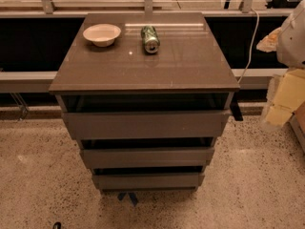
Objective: Open top drawer
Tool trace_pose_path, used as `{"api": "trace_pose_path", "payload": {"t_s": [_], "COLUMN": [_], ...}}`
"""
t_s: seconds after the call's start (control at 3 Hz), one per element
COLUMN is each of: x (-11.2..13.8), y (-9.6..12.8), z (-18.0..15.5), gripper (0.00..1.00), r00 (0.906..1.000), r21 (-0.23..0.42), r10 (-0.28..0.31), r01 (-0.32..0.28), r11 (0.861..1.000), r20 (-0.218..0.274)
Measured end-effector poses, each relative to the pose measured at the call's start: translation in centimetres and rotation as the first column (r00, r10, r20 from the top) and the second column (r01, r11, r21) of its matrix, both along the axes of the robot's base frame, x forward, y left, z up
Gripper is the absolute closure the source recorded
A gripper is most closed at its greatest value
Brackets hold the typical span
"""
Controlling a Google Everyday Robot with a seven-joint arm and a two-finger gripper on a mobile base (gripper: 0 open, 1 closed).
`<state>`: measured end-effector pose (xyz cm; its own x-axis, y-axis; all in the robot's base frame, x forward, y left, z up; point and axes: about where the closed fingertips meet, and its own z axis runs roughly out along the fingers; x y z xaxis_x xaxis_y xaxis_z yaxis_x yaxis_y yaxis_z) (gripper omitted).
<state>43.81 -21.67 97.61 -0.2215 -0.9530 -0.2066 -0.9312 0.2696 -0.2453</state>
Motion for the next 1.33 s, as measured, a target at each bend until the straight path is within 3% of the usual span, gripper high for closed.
{"api": "trace_pose_path", "payload": {"t_s": [0.67, 1.0, 1.33], "x": [0.1, -0.8, -1.6], "y": [0.2, 1.7, 3.0], "z": [-0.2, -1.8, -8.5], "gripper": [0.00, 0.00, 0.00], "r00": [0.9998, 0.9944, 0.9861], "r21": [0.005, 0.042, 0.143], "r10": [0.009, 0.080, 0.148], "r01": [-0.009, -0.083, -0.158], "r11": [1.000, 0.996, 0.977], "r20": [0.019, 0.069, 0.076]}}
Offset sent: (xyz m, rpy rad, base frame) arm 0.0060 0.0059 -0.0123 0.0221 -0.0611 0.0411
